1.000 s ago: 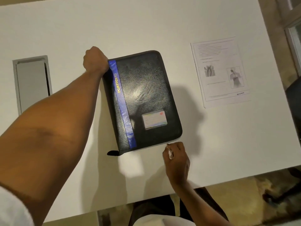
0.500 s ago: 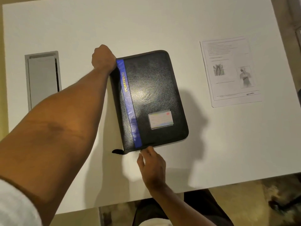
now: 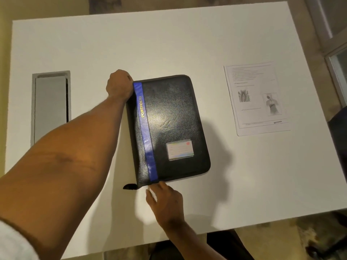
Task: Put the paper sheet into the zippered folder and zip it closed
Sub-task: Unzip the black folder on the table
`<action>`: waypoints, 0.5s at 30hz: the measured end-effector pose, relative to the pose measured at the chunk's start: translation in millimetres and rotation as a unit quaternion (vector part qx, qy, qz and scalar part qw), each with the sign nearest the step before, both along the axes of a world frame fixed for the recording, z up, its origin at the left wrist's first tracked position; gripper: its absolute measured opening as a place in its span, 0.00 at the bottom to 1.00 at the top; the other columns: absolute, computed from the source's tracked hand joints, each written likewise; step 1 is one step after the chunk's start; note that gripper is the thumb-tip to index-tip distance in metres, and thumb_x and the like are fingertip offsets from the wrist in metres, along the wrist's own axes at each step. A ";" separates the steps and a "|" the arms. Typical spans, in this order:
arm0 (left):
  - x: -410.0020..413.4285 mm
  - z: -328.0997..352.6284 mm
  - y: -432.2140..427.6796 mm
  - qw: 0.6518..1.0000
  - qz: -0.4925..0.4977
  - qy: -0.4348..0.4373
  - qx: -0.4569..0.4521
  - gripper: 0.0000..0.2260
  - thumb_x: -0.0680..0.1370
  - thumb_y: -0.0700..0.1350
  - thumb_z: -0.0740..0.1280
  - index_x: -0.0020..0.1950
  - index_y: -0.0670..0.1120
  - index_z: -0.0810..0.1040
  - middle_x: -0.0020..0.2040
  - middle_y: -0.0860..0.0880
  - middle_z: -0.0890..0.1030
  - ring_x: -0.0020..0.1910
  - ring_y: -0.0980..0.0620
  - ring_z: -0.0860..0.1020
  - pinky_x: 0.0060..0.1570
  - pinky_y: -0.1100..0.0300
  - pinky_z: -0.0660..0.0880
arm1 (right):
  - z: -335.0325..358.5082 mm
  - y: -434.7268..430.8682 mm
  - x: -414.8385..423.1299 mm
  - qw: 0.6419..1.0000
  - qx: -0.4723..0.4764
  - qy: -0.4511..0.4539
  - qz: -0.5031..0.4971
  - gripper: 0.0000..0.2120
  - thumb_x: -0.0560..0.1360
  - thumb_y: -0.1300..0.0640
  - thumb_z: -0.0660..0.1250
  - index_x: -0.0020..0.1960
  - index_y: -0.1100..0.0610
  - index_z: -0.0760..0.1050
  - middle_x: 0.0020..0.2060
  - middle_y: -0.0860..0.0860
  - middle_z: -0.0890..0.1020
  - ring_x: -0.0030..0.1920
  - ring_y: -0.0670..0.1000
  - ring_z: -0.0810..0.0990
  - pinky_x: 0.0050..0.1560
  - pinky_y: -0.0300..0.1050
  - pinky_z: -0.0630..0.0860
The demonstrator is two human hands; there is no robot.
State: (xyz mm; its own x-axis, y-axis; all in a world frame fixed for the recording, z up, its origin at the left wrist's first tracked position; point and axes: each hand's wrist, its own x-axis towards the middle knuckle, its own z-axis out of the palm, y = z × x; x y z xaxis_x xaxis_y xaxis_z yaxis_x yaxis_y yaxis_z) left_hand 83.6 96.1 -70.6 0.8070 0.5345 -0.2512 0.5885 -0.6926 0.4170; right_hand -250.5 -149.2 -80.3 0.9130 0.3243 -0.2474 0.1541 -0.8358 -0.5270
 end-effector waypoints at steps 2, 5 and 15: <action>-10.7 3.6 -1.5 0.999 0.005 -0.042 -0.025 0.12 0.80 0.43 0.65 0.61 0.47 0.83 0.61 0.43 0.84 0.60 0.40 0.81 0.57 0.52 0.76 | 17.2 -10.6 18.1 0.998 0.045 0.003 -0.052 0.14 0.82 0.40 0.60 0.51 0.48 0.79 0.44 0.44 0.82 0.40 0.46 0.82 0.41 0.43 0.82; -32.9 9.2 -1.2 0.996 0.004 -0.067 -0.054 0.16 0.81 0.45 0.64 0.69 0.45 0.79 0.66 0.42 0.80 0.66 0.41 0.77 0.64 0.49 0.74 | 39.6 -33.5 62.8 0.981 0.086 -0.045 -0.167 0.07 0.79 0.48 0.65 0.52 0.49 0.78 0.46 0.46 0.79 0.46 0.50 0.80 0.45 0.49 0.80; -166.4 29.1 -56.0 0.992 0.082 0.006 -0.100 0.10 0.78 0.43 0.62 0.40 0.39 0.77 0.44 0.37 0.81 0.47 0.35 0.81 0.40 0.53 0.72 | 37.5 -82.5 172.2 0.961 0.012 0.124 -0.248 0.18 0.75 0.51 0.71 0.59 0.62 0.74 0.54 0.59 0.77 0.54 0.62 0.78 0.54 0.58 0.79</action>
